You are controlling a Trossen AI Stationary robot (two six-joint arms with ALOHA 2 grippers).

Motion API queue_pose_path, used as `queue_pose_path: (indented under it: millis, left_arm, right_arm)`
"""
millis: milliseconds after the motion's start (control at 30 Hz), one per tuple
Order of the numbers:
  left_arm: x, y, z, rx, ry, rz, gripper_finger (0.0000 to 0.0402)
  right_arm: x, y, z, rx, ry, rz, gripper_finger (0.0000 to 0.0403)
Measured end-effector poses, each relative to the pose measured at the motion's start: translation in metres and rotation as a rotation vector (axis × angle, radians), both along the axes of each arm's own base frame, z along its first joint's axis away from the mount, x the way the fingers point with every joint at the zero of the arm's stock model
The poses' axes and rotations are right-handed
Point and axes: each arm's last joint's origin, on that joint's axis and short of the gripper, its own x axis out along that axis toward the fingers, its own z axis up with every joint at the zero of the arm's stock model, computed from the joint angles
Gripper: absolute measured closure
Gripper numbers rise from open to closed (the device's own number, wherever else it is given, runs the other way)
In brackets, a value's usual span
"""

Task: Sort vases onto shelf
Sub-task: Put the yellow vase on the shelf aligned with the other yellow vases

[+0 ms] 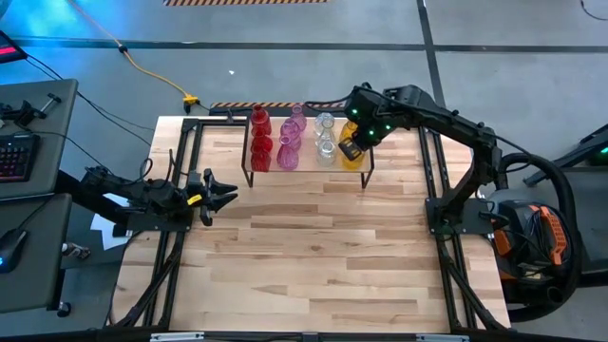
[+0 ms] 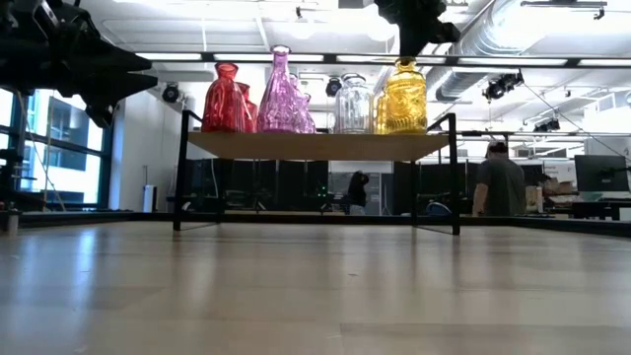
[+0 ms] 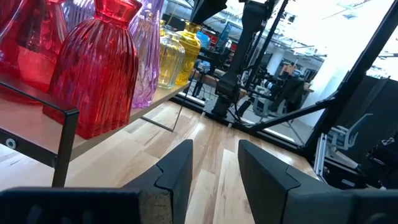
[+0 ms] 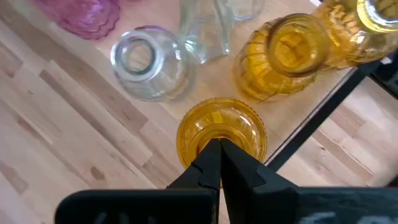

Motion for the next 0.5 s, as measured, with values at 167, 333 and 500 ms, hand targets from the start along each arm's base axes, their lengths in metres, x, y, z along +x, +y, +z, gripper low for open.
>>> queue_pose_path:
  millis: [167, 333, 500]
  left_arm:
    - [0.0000, 0.0000, 0.0000, 0.000, 0.000, 0.000, 0.0282]
    - [0.0000, 0.0000, 0.0000, 0.000, 0.000, -0.001, 0.0282]
    - [0.0000, 0.0000, 0.0000, 0.000, 0.000, 0.000, 0.0282]
  right_arm:
    - [-0.0003, -0.0003, -0.0001, -0.004, 0.004, -0.001, 0.0403]
    - [-0.0001, -0.0006, 0.0001, -0.015, 0.004, -0.004, 0.0403]
    - [0.0010, -0.0009, 0.0005, -0.019, -0.008, 0.001, 0.0403]
